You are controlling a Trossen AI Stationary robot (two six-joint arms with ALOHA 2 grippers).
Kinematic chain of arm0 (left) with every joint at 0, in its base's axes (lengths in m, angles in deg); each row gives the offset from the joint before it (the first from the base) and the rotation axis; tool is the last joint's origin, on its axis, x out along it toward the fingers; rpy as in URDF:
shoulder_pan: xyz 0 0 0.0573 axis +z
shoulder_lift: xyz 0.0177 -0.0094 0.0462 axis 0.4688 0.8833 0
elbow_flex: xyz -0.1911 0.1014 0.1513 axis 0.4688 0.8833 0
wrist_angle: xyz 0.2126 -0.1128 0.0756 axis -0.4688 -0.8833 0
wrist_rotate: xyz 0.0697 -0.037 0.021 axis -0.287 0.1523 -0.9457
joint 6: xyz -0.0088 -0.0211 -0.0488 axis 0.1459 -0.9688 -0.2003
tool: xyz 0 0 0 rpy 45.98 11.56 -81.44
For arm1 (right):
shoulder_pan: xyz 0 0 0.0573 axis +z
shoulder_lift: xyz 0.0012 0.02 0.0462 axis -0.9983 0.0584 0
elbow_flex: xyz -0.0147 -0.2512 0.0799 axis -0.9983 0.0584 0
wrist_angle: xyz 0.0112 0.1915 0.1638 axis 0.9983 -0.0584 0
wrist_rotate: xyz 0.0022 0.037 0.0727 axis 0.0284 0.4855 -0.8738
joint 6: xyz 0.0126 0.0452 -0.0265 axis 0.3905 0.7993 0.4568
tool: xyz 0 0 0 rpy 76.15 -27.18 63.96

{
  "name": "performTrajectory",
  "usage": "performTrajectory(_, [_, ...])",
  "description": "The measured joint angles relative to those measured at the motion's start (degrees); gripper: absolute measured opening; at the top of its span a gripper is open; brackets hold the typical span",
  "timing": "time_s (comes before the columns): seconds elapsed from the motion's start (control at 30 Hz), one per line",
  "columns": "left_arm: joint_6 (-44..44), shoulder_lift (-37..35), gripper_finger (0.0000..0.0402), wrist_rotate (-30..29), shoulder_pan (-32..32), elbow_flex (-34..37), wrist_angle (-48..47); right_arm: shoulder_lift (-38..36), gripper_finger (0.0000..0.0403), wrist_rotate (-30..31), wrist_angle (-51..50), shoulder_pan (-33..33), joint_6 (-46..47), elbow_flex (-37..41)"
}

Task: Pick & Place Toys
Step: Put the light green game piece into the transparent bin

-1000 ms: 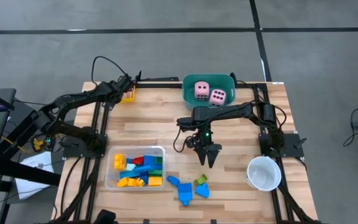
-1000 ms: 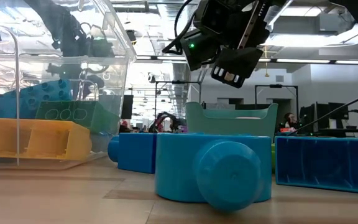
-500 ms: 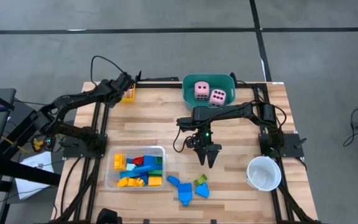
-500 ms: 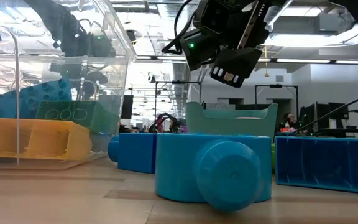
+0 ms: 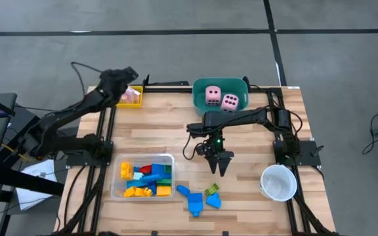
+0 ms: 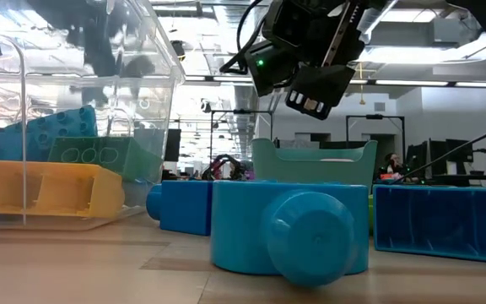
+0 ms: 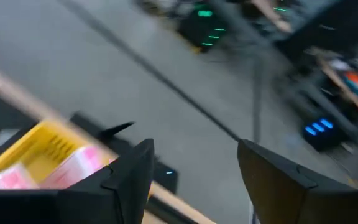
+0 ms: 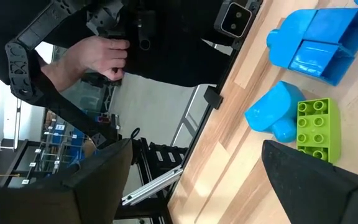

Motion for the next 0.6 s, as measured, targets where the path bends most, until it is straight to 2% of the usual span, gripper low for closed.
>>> performTrajectory(0.07, [7.5,-3.0,0.0222,3.0,0.0,0.0,2.7,-0.9,0.0350,-0.2,0.5,-0.3,0.0,0.0])
performTrajectory(0.17, [17.0,-7.4,0.0216,10.2,0.0,0.0,7.2,-4.5,0.0350,-7.0,6.2,-1.0,-0.9,0.0])
performTrajectory(0.27, [22.8,-11.3,0.0210,17.5,-0.3,0.0,10.0,-10.1,0.0350,-16.0,17.2,-1.9,-1.9,-0.1])
performTrajectory(0.33, [24.0,-13.6,0.0207,20.0,-0.8,0.0,10.5,-14.1,0.0350,-16.4,26.0,-2.3,0.9,-0.1])
performTrajectory(0.43, [25.7,-16.5,0.0201,22.8,-2.1,0.0,10.9,-20.1,0.0350,-12.9,41.5,-3.0,9.3,-0.1])
performTrajectory(0.5, [27.4,-18.0,0.0197,25.5,-3.2,0.0,11.3,-24.7,0.0350,-8.0,53.0,-3.2,15.7,-0.1])
performTrajectory(0.6, [30.4,-19.5,0.0191,30.3,-5.5,0.0,12.1,-31.4,0.0350,7.3,67.0,-3.3,24.6,-0.1])
